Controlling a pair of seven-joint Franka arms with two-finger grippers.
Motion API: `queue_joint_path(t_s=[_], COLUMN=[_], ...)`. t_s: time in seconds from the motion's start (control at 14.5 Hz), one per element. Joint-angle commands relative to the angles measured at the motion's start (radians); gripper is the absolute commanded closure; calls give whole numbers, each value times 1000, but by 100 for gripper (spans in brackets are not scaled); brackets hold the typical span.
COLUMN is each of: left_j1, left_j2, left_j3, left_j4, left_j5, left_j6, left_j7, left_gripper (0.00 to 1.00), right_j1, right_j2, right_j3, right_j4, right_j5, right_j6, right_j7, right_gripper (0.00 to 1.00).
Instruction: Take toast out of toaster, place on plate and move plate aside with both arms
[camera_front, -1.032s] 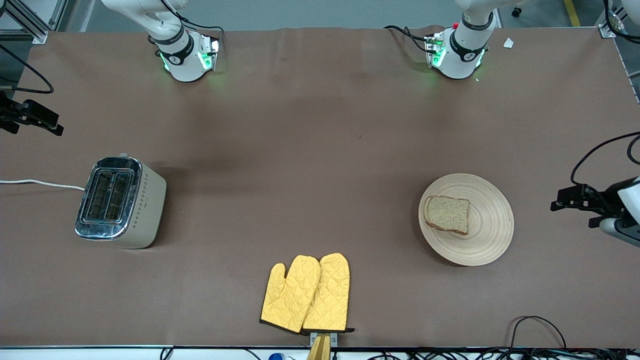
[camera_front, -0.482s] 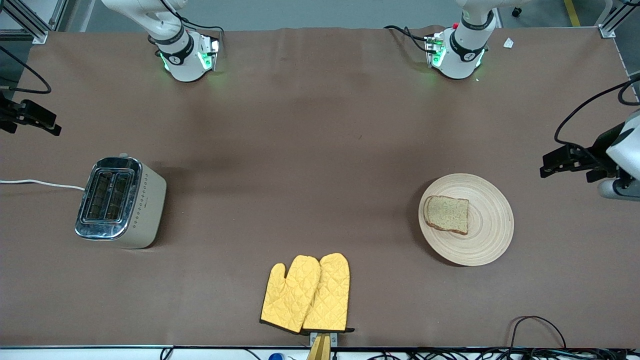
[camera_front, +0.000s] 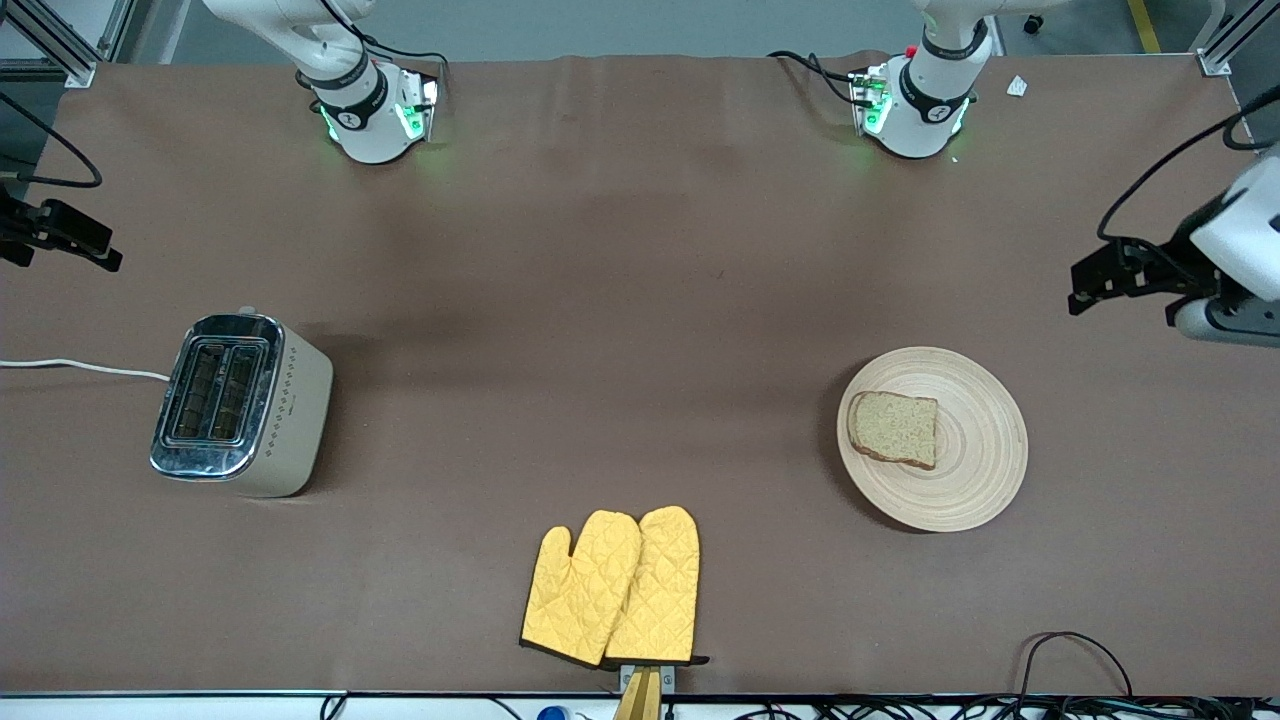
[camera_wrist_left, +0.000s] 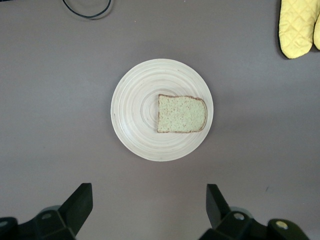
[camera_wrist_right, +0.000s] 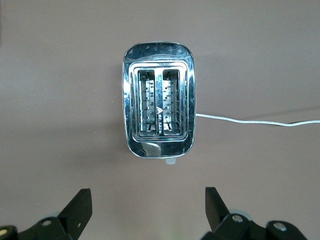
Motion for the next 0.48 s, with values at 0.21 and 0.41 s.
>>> queue_joint_path(t_s=[0.21,0.41], left_j1=[-21,-22], left_j2=[-174,-156], left_j3=[35,32], left_j4=[-257,-225], left_j5=[23,20], left_j6=[158,155], left_j7=[-11,-11], left_gripper=[0,0], right_j1=[-18,-18], right_j2=[-2,-2], right_j3=[9,9], right_j4=[0,0], right_j5=[12,12], right_j6=[-3,-3], right_j7=[-12,-12], right_gripper=[0,0])
